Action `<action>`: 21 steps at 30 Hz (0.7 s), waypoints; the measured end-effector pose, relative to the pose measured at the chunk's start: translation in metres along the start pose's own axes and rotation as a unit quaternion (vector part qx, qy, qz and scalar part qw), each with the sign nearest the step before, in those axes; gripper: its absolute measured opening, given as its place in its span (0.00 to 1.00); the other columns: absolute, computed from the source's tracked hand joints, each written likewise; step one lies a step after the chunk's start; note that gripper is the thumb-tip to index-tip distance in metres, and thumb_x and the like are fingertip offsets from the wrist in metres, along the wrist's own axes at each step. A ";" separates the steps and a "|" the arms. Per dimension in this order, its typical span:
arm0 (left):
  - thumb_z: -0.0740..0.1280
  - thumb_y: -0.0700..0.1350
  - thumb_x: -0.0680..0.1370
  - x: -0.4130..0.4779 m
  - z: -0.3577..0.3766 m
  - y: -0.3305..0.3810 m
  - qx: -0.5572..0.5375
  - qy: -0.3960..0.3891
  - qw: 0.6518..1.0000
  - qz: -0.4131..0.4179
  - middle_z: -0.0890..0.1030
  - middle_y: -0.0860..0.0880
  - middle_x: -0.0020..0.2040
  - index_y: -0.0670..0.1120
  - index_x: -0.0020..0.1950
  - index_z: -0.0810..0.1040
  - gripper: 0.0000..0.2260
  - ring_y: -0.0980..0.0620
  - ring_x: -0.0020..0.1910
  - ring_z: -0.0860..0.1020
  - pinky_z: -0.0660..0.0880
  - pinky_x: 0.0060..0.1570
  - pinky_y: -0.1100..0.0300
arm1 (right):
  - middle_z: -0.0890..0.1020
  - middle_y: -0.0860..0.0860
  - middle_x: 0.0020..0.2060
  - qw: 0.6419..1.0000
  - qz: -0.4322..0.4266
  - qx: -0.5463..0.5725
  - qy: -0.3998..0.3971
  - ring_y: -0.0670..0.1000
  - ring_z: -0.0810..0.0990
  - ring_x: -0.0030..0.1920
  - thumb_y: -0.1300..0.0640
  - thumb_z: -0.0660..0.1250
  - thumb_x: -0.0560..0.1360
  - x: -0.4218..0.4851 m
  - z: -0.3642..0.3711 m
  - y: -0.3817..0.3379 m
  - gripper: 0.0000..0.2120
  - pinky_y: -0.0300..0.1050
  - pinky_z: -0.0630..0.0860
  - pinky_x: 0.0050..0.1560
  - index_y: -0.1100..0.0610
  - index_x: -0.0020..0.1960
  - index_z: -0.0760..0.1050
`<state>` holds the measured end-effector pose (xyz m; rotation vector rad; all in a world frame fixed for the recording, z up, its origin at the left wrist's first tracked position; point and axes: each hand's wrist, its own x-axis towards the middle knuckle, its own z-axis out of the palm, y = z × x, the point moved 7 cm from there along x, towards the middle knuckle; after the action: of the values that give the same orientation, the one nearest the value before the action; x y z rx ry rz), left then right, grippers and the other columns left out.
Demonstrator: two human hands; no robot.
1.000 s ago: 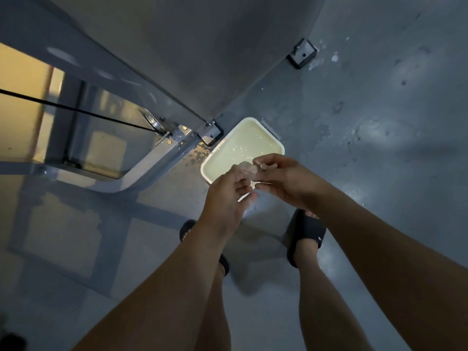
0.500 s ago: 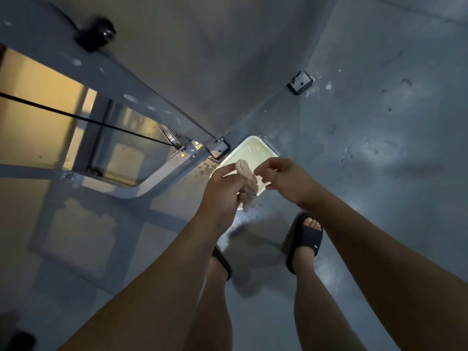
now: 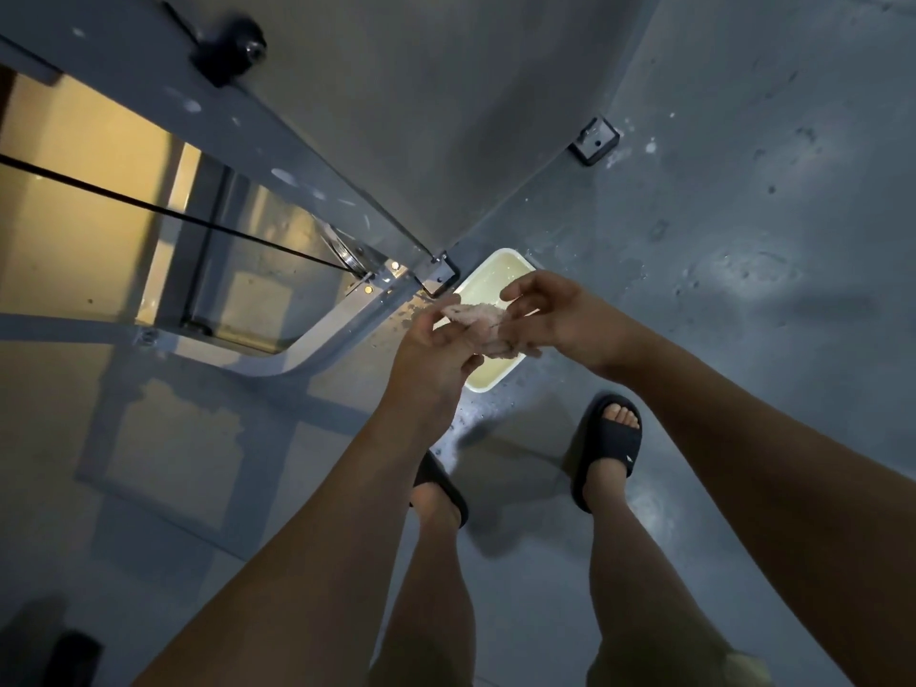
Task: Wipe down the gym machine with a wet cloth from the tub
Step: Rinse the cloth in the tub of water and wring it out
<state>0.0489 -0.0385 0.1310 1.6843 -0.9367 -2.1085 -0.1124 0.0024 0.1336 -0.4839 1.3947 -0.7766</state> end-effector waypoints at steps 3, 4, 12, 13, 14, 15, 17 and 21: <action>0.75 0.35 0.72 -0.003 -0.004 0.006 0.005 -0.017 1.000 0.008 0.83 0.35 0.58 0.36 0.73 0.68 0.31 0.36 0.55 0.83 0.80 0.59 0.42 | 0.84 0.55 0.43 0.998 -0.005 -0.059 -0.001 0.52 0.81 0.44 0.55 0.77 0.72 0.001 0.006 -0.001 0.11 0.49 0.77 0.50 0.55 0.53 0.81; 0.76 0.37 0.70 -0.005 -0.006 0.008 0.015 -0.013 1.000 0.008 0.84 0.38 0.57 0.37 0.72 0.70 0.32 0.38 0.55 0.84 0.80 0.60 0.43 | 0.84 0.54 0.43 0.996 -0.019 -0.088 0.015 0.49 0.81 0.43 0.56 0.77 0.73 0.001 0.005 -0.005 0.08 0.46 0.76 0.50 0.55 0.50 0.83; 0.76 0.47 0.75 -0.010 -0.012 0.026 0.159 -0.009 0.987 0.002 0.87 0.46 0.46 0.43 0.52 0.83 0.10 0.48 0.45 0.84 0.78 0.51 0.49 | 0.77 0.48 0.43 0.975 -0.118 -0.153 0.107 0.44 0.75 0.39 0.62 0.74 0.76 0.002 0.005 -0.021 0.05 0.31 0.71 0.42 0.57 0.46 0.78; 0.76 0.46 0.76 -0.009 -0.013 0.027 0.140 -0.003 0.990 0.002 0.87 0.43 0.47 0.40 0.52 0.82 0.11 0.45 0.46 0.84 0.79 0.52 0.48 | 0.78 0.49 0.46 0.975 -0.107 -0.155 0.115 0.45 0.77 0.41 0.62 0.74 0.75 0.003 0.006 -0.020 0.05 0.31 0.71 0.43 0.58 0.46 0.78; 0.74 0.44 0.77 -0.010 -0.011 0.029 0.113 -0.007 0.993 0.006 0.86 0.39 0.49 0.38 0.52 0.81 0.10 0.42 0.47 0.84 0.80 0.53 0.48 | 0.80 0.49 0.46 0.977 -0.086 -0.159 0.109 0.46 0.78 0.42 0.61 0.74 0.75 0.003 0.006 -0.018 0.06 0.33 0.72 0.44 0.60 0.47 0.77; 0.71 0.40 0.78 -0.011 -0.010 0.031 0.090 -0.020 0.996 0.017 0.85 0.37 0.48 0.37 0.51 0.81 0.07 0.40 0.47 0.84 0.81 0.52 0.50 | 0.82 0.48 0.44 0.980 -0.061 -0.165 0.088 0.46 0.79 0.42 0.60 0.74 0.75 0.004 0.007 -0.015 0.06 0.37 0.73 0.46 0.60 0.48 0.77; 0.68 0.36 0.78 -0.011 -0.012 0.033 0.057 -0.031 0.997 0.033 0.83 0.36 0.45 0.41 0.52 0.82 0.05 0.39 0.45 0.81 0.80 0.49 0.50 | 0.84 0.48 0.42 0.988 -0.026 -0.148 0.029 0.47 0.81 0.43 0.60 0.73 0.74 0.005 0.013 -0.007 0.07 0.44 0.75 0.49 0.59 0.49 0.77; 0.66 0.35 0.79 -0.014 -0.013 0.034 0.050 -0.054 0.996 0.047 0.83 0.39 0.56 0.45 0.66 0.78 0.16 0.43 0.50 0.82 0.78 0.48 0.49 | 0.81 0.45 0.50 0.999 -0.006 -0.024 0.043 0.45 0.82 0.50 0.48 0.67 0.70 0.002 0.016 -0.003 0.16 0.45 0.75 0.55 0.54 0.55 0.76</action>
<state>0.0595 -0.0599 0.1620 1.5522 -1.1475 -2.1411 -0.0969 -0.0033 0.1366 -0.5013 1.4940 -0.7824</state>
